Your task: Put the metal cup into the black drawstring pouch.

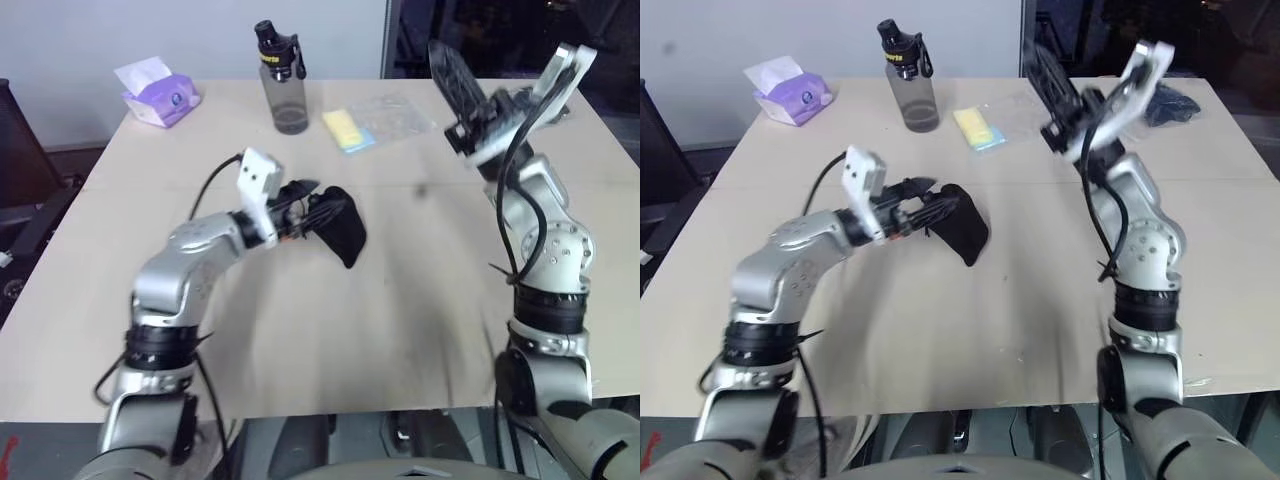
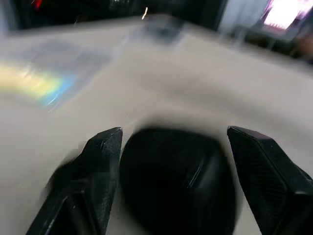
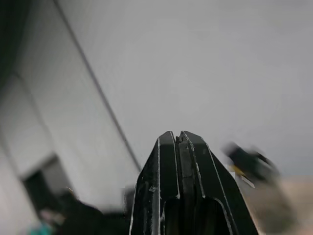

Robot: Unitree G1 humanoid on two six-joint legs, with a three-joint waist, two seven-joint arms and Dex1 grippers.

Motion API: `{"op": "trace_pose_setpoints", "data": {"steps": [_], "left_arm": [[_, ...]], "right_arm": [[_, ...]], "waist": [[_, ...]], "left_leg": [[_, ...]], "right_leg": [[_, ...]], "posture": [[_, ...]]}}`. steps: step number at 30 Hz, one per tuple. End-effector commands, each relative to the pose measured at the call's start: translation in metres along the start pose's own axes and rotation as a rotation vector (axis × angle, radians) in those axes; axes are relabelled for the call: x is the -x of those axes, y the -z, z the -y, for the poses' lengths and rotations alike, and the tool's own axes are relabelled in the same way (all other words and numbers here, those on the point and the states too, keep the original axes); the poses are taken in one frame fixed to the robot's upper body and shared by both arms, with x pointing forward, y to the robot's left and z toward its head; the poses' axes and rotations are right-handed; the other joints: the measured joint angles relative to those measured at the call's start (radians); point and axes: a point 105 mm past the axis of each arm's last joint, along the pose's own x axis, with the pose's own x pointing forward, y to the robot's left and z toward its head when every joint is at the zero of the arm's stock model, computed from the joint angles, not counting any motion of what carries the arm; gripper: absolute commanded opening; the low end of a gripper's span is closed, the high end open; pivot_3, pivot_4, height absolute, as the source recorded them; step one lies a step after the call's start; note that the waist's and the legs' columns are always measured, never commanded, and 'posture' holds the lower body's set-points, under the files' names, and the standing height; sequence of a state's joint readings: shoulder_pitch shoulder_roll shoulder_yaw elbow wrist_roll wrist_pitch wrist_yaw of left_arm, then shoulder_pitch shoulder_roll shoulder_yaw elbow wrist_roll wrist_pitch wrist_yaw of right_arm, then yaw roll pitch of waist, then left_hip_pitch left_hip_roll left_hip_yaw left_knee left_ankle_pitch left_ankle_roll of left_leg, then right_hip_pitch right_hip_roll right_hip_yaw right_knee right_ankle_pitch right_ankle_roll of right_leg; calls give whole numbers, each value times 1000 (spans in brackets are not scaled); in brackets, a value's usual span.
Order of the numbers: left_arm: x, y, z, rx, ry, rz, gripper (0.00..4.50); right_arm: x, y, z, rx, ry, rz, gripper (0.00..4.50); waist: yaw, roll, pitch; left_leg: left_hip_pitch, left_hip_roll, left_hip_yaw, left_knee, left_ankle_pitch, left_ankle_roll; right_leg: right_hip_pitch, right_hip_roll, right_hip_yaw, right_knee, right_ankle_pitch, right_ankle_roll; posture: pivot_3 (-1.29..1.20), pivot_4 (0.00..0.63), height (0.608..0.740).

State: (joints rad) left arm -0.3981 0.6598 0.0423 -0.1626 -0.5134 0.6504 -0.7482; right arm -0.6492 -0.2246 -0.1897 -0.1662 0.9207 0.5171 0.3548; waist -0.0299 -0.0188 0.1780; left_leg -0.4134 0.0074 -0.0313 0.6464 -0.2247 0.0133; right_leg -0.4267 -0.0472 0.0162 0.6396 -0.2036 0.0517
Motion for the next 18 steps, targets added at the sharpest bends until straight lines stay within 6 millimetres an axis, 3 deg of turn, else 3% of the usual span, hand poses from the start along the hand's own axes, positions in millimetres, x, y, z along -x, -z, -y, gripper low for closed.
{"op": "trace_pose_setpoints", "data": {"steps": [1,3,5,8,10,13,18], "left_arm": [[40,38,-1,-54,25,-199,3595],[60,57,-3,-40,15,-277,3595],[71,65,-5,-37,-6,-281,3595],[81,78,11,-46,-7,-227,3595],[80,80,22,-63,-39,-162,3595],[76,81,34,-131,-119,-72,3595],[72,85,47,-178,-199,-19,3595]], "right_arm": [[32,17,18,125,14,-148,536],[52,30,29,188,30,-242,1269],[72,37,44,299,79,-297,2307],[132,70,48,368,-9,-524,3577],[165,84,48,379,-51,-621,3577],[201,88,48,381,-81,-659,3577],[227,82,53,354,-53,-654,3577]], "waist": [[-6,0,0],[-7,0,0],[-2,0,0],[0,0,-1],[9,0,-1],[14,0,-1],[17,0,-1]], "left_leg": [[-1,0,1,-1,0,0],[-1,0,2,-3,0,0],[-1,0,2,-4,0,0],[0,1,3,-4,0,0],[0,3,5,-4,0,0],[0,3,9,-2,0,0],[7,4,12,2,0,0]], "right_leg": [[-2,0,1,0,0,0],[-3,0,2,-1,0,0],[-4,-1,1,-1,0,0],[-3,-1,2,-1,-2,-3],[-2,-2,3,-5,-3,-3],[-2,-3,6,-7,-2,-3],[6,-2,8,-6,-4,0]], "posture": [[0,150,740],[0,150,740],[0,150,740],[0,150,740],[0,150,740],[0,150,740],[0,150,740]]}}
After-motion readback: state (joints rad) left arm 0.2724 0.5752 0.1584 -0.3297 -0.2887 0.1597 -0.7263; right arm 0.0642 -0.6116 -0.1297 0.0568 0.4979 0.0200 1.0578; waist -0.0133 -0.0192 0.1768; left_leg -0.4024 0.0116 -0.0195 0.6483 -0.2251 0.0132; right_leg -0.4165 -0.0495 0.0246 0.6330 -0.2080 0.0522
